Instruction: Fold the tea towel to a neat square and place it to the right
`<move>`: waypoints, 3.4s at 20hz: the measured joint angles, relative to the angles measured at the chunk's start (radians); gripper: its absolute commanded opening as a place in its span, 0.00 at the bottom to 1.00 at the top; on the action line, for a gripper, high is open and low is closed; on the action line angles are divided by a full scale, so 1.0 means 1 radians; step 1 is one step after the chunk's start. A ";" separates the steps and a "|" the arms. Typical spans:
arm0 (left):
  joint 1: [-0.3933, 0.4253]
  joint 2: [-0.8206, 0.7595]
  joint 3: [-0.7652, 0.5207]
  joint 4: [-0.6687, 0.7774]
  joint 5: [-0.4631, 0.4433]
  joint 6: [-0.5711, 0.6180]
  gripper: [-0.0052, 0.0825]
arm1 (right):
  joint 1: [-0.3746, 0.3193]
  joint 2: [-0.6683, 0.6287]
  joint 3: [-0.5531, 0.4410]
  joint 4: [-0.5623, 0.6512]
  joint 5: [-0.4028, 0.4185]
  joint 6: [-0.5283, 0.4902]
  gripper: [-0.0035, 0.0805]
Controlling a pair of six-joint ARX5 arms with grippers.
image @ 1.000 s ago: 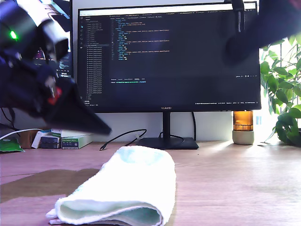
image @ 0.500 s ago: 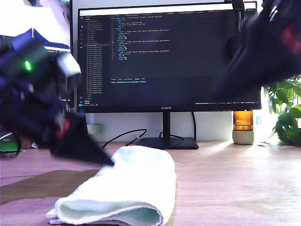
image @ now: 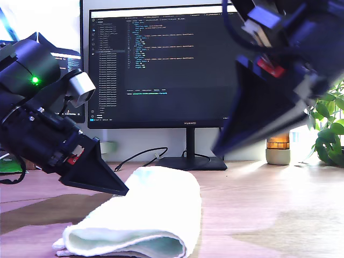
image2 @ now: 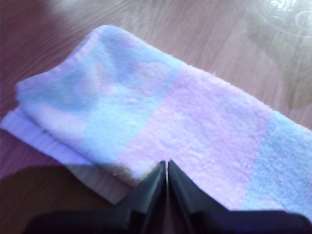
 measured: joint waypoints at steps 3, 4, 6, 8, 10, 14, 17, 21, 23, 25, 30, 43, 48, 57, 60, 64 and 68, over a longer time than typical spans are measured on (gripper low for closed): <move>-0.006 0.001 0.000 0.016 0.018 0.000 0.03 | 0.005 0.000 0.000 -0.009 0.000 -0.360 0.22; -0.006 0.005 0.000 0.032 0.019 0.000 0.03 | 0.013 0.000 0.000 -0.010 0.000 -0.444 0.27; -0.006 0.034 0.000 0.060 0.019 0.000 0.03 | 0.040 0.013 0.000 -0.008 0.000 -0.681 0.36; -0.006 0.067 0.000 0.060 0.019 0.000 0.03 | 0.054 0.058 0.000 -0.006 -0.001 -0.933 0.46; -0.006 0.071 0.000 0.064 0.022 0.000 0.03 | 0.059 0.126 0.000 -0.007 0.003 -1.143 0.46; -0.006 0.071 0.000 0.067 0.023 0.000 0.03 | 0.059 0.268 0.000 0.016 0.055 -1.418 0.46; -0.006 0.071 0.000 0.067 0.024 0.000 0.03 | 0.059 0.273 0.001 0.092 0.082 -1.496 0.46; -0.006 0.071 0.000 0.068 0.025 0.000 0.03 | 0.061 0.273 0.001 0.090 0.082 -1.511 0.46; -0.006 0.071 0.000 0.074 0.025 0.000 0.03 | 0.066 0.273 0.001 0.087 0.079 -1.526 0.46; -0.006 0.071 0.000 0.077 0.025 0.000 0.03 | 0.077 0.274 0.001 0.090 0.068 -1.527 0.46; -0.006 0.071 0.000 0.079 0.025 0.000 0.03 | 0.117 0.339 0.009 0.161 0.053 -1.533 0.42; -0.006 0.071 0.000 0.079 0.034 0.000 0.03 | 0.159 0.404 0.027 0.217 0.078 -1.551 0.03; -0.006 0.071 -0.001 0.165 0.078 0.000 0.03 | 0.227 0.405 0.027 0.206 0.054 -1.477 0.03; 0.008 0.169 0.003 0.233 0.037 0.008 0.03 | 0.235 0.401 0.031 0.182 0.053 -1.388 0.03; 0.008 0.168 0.016 0.193 0.034 0.010 0.03 | 0.236 0.369 0.032 0.124 0.057 -1.342 0.03; -0.011 0.160 0.038 0.130 0.026 -0.021 0.03 | 0.236 0.229 0.023 0.090 0.059 -1.203 0.03; -0.040 0.143 0.045 0.078 0.022 -0.050 0.03 | 0.236 0.131 0.023 0.026 0.056 -1.083 0.03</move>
